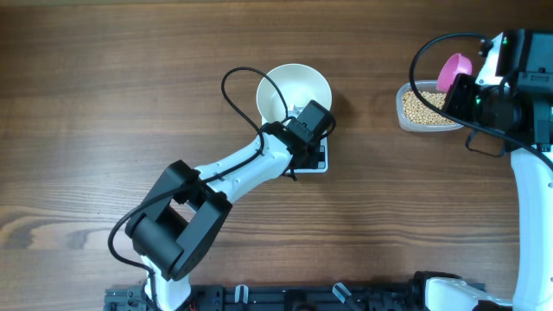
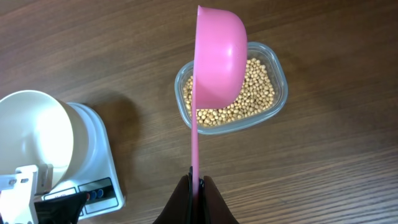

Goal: Scoop item into bowl and weigh 150g on scale

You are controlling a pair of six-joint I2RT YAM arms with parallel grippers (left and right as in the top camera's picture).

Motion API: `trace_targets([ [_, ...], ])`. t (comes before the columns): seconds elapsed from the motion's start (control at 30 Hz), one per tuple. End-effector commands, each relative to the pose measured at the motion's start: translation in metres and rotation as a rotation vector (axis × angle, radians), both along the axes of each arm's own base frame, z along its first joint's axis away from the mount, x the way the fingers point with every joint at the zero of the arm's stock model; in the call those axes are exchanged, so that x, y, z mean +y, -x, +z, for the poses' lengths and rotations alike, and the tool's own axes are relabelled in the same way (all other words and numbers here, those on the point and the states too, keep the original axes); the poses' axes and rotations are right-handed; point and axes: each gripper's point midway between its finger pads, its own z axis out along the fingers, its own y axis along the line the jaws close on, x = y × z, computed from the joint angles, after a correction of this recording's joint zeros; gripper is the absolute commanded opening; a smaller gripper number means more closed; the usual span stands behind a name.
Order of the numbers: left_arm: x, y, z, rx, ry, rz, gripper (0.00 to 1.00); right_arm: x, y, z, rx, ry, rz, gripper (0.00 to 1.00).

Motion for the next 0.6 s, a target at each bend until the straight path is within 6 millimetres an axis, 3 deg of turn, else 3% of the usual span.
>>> trace_targets([
  [0.0,0.0045,0.0049,-0.0183,0.030,-0.030,-0.008,0.04,-0.0046,-0.0007,0.0045,-0.015,0.015,-0.017,0.04],
  [0.57,0.0027,0.0072,-0.0186,0.042,-0.020,-0.013,0.04,-0.0046,-0.0006,0.0044,-0.015,0.015,-0.017,0.04],
])
